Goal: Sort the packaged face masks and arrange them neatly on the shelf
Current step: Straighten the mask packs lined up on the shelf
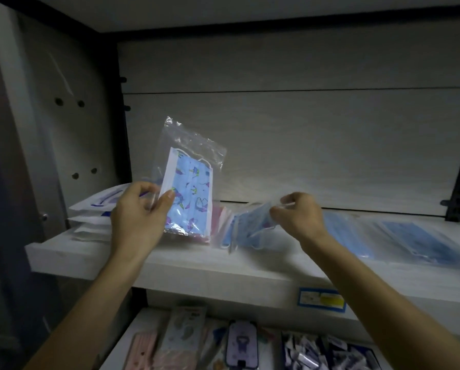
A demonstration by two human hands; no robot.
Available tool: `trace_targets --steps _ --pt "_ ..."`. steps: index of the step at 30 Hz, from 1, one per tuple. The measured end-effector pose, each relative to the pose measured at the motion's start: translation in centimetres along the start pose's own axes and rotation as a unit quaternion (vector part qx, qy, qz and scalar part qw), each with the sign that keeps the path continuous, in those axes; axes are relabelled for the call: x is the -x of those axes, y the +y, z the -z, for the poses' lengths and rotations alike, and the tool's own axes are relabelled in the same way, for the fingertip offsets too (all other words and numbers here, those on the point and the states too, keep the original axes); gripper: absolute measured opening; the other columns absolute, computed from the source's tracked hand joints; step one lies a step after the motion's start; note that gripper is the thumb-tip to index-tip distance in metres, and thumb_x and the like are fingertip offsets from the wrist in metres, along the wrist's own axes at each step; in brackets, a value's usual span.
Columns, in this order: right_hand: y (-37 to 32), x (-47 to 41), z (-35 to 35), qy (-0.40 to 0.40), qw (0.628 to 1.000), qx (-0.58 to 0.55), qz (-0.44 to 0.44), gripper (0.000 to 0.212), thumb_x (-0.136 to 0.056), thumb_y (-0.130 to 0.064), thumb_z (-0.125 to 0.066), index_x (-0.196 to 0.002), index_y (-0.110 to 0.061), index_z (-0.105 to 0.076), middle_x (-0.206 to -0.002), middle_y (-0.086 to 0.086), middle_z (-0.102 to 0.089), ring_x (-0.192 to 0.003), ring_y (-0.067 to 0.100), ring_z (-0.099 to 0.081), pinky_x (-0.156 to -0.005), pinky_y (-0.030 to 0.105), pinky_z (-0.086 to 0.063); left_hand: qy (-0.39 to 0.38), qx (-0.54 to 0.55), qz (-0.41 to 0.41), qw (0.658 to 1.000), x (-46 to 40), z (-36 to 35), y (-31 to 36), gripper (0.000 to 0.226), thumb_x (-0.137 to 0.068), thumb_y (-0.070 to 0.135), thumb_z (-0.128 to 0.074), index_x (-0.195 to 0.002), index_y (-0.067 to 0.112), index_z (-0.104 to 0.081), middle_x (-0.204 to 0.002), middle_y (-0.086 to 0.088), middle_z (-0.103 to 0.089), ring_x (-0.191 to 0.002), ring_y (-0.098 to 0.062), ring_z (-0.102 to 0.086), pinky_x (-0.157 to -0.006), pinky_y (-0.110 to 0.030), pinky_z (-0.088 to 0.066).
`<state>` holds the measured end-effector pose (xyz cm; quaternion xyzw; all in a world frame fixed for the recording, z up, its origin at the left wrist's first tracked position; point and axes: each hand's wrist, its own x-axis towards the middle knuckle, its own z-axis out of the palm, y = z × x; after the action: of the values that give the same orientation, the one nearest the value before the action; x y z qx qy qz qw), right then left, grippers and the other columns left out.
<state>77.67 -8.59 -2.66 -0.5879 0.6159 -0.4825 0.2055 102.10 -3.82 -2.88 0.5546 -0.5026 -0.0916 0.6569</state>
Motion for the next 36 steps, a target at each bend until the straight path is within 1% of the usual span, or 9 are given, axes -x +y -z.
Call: trace_targets --steps 3,7,11,18,22,26,31,34,36 --pt "0.3 0.0 -0.4 0.018 0.998 0.067 -0.004 0.043 -0.082 -0.018 -0.066 -0.123 -0.005 -0.057 -0.099 0.009 -0.066 -0.086 0.023 -0.062 -0.077 0.034 -0.052 -0.023 0.009 -0.007 1.0 -1.9 -0.3 -0.8 0.022 -0.08 0.039 -0.073 -0.088 0.029 -0.055 -0.095 -0.003 -0.07 -0.081 -0.021 -0.07 -0.071 -0.049 -0.058" --pt "0.0 0.2 -1.5 -0.002 0.987 0.157 -0.033 0.049 -0.08 -0.027 -0.068 -0.124 -0.01 -0.056 -0.11 0.01 -0.066 -0.099 0.028 -0.063 -0.087 0.043 -0.053 -0.035 0.029 -0.026 0.999 -3.6 -0.5 -1.7 0.02 -0.079 0.038 -0.074 -0.083 0.034 -0.055 -0.087 -0.003 -0.071 -0.074 -0.022 -0.07 -0.068 -0.049 -0.058" --pt "-0.4 0.8 -2.8 0.009 0.973 0.227 -0.049 0.043 -0.077 -0.033 -0.069 -0.113 -0.014 -0.06 -0.101 0.007 -0.067 -0.091 0.026 -0.066 -0.083 0.042 -0.055 -0.069 0.046 -0.029 0.996 -4.8 -0.3 -2.7 0.021 -0.078 0.041 -0.074 -0.083 0.037 -0.054 -0.081 -0.003 -0.071 -0.071 -0.023 -0.07 -0.067 -0.051 -0.057" --pt "-0.5 1.7 -2.9 0.055 0.942 0.328 -0.056 0.049 -0.084 -0.045 -0.066 -0.118 -0.01 -0.058 -0.114 0.009 -0.063 -0.11 0.03 -0.054 -0.09 0.038 -0.045 -0.122 0.062 -0.026 0.99 -4.6 -0.8 -3.3 0.023 -0.081 0.031 -0.074 -0.089 0.017 -0.057 -0.078 -0.002 -0.069 -0.063 -0.015 -0.069 -0.058 -0.032 -0.052" --pt "-0.3 2.2 -1.6 0.106 0.934 0.341 -0.012 0.044 -0.088 -0.047 -0.061 -0.116 -0.012 -0.061 -0.108 0.008 -0.066 -0.105 0.029 -0.057 -0.091 0.039 -0.047 -0.14 0.076 -0.014 0.987 -4.2 -1.4 -3.0 0.021 -0.082 0.028 -0.073 -0.089 0.017 -0.056 -0.068 0.002 -0.066 -0.049 -0.004 -0.064 -0.052 -0.027 -0.042" --pt "-0.2 2.6 -0.1 0.144 0.935 0.322 0.037 0.041 -0.089 -0.042 -0.062 -0.121 -0.016 -0.062 -0.111 0.008 -0.069 -0.106 0.032 -0.06 -0.09 0.042 -0.05 -0.151 0.095 0.001 0.984 -3.5 -2.5 -2.6 0.021 -0.082 0.028 -0.073 -0.082 0.027 -0.053 -0.066 0.004 -0.066 -0.053 -0.009 -0.068 -0.05 -0.024 -0.042" --pt "-0.2 2.5 1.3 0.151 0.936 0.309 0.069 0.036 -0.09 -0.037 -0.062 -0.12 -0.017 -0.063 -0.109 0.006 -0.07 -0.102 0.029 -0.063 -0.09 0.043 -0.05 -0.159 0.077 0.002 0.984 -2.2 -4.4 -1.7 0.02 -0.082 0.028 -0.073 -0.087 0.018 -0.056 -0.071 0.005 -0.067 -0.05 -0.008 -0.066 -0.05 -0.023 -0.042" --pt "0.2 2.3 1.8 0.144 0.939 0.301 0.079 0.034 -0.09 -0.035 -0.061 -0.12 -0.018 -0.063 -0.108 0.005 -0.071 -0.101 0.028 -0.063 -0.089 0.043 -0.052 -0.157 0.067 0.002 0.985 -1.6 -5.5 -1.1 0.02 -0.082 0.028 -0.074 -0.084 0.021 -0.055 -0.075 0.005 -0.067 -0.049 -0.009 -0.066 -0.048 -0.02 -0.045" --pt "0.5 2.1 2.4 0.143 0.938 0.302 0.089 0.033 -0.09 -0.034 -0.061 -0.119 -0.017 -0.064 -0.106 0.004 -0.071 -0.099 0.027 -0.064 -0.087 0.041 -0.052 -0.156 0.058 0.01 0.986 -1.3 -6.4 -0.9 0.022 -0.081 0.029 -0.075 -0.085 0.021 -0.055 -0.081 0.003 -0.068 -0.056 -0.014 -0.068 -0.054 -0.024 -0.05"
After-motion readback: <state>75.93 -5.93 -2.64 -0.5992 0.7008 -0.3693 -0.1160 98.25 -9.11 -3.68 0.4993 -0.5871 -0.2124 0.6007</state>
